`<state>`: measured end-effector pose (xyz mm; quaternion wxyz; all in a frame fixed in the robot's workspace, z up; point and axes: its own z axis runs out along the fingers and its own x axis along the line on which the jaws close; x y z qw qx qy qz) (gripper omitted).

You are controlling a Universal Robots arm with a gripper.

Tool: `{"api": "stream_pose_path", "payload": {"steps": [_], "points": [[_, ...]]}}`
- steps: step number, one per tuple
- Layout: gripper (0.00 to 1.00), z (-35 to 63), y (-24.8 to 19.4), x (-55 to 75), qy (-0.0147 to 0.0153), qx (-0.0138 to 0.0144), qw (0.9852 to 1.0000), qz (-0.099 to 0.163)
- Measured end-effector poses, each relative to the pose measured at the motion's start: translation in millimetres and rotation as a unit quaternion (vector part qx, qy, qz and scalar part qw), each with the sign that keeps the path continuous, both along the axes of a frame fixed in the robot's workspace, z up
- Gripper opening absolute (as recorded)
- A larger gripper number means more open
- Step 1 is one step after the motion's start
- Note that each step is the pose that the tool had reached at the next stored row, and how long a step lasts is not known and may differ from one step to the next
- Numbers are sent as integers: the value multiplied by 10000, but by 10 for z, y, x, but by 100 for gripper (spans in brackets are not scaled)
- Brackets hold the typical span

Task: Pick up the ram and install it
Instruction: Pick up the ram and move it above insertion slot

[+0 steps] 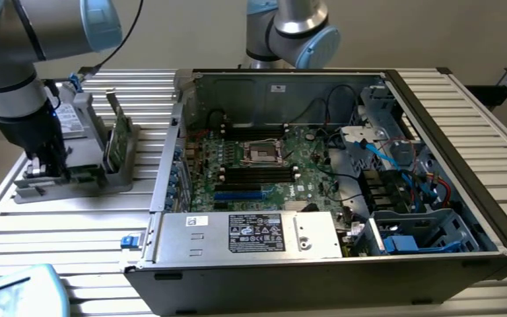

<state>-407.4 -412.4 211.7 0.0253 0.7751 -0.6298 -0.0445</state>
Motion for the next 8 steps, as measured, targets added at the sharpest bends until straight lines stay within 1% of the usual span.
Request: {"api": "stream_pose_path", "payload": {"steps": [5,8], "points": [[14,110,0,10,13,0,10000,0],[14,216,-1,18,28,1,10000,-1]]}}
